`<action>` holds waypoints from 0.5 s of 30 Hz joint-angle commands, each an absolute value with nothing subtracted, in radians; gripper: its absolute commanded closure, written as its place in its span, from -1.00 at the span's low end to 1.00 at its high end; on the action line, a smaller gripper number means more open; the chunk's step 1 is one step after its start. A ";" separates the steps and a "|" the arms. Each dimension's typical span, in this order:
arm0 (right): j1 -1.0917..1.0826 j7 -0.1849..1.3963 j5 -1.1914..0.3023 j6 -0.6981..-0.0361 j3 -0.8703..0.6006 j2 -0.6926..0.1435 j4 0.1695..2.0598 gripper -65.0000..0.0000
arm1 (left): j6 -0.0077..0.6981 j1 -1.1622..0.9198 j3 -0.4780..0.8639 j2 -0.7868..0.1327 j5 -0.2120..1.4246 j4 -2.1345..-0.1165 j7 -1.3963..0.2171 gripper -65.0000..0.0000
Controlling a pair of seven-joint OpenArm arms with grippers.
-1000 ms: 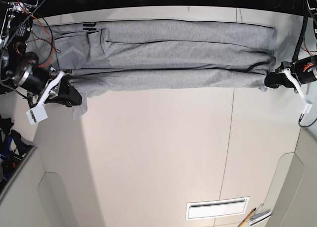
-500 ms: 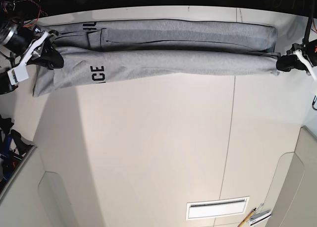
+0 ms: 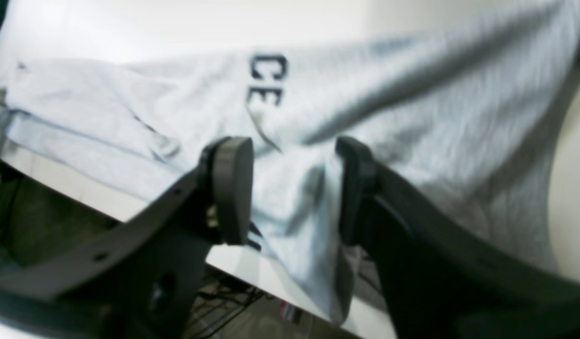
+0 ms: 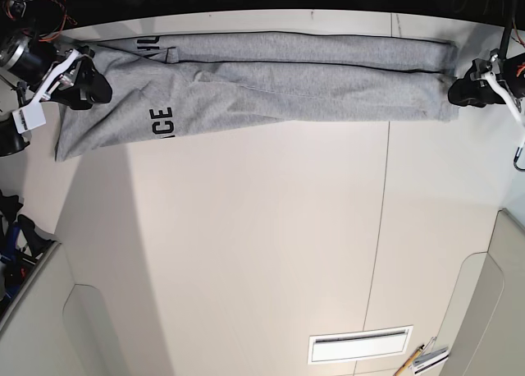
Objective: Fold the T-shirt properly
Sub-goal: 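Regrip the folded strip ends and pull it straight, then release the strip and reposition the left gripper at the hem end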
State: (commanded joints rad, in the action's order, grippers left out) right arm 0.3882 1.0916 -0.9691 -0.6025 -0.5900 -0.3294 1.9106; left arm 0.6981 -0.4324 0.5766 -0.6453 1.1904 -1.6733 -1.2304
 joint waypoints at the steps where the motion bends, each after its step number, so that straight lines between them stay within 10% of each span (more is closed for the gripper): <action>1: 0.388 1.091 -0.969 -0.603 -0.590 -0.329 1.919 0.31 | 0.698 -0.433 0.577 -0.638 1.140 -1.669 -1.194 -0.19; 4: 0.389 1.072 -0.964 -0.603 -0.590 -0.324 1.922 1.00 | 0.698 -0.432 0.577 -0.617 1.060 -1.621 -1.101 -0.38; 15: 0.389 1.010 -0.903 -0.607 -0.576 -0.280 1.906 1.00 | 0.698 -0.433 0.576 -0.609 1.104 -1.464 -1.055 -0.40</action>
State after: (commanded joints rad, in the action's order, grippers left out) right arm 0.3885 1.0100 -0.9028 -0.6071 -0.5762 -0.2798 1.9057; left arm 0.6981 -0.4328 0.5762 -0.6090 1.1042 -1.4635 -1.0550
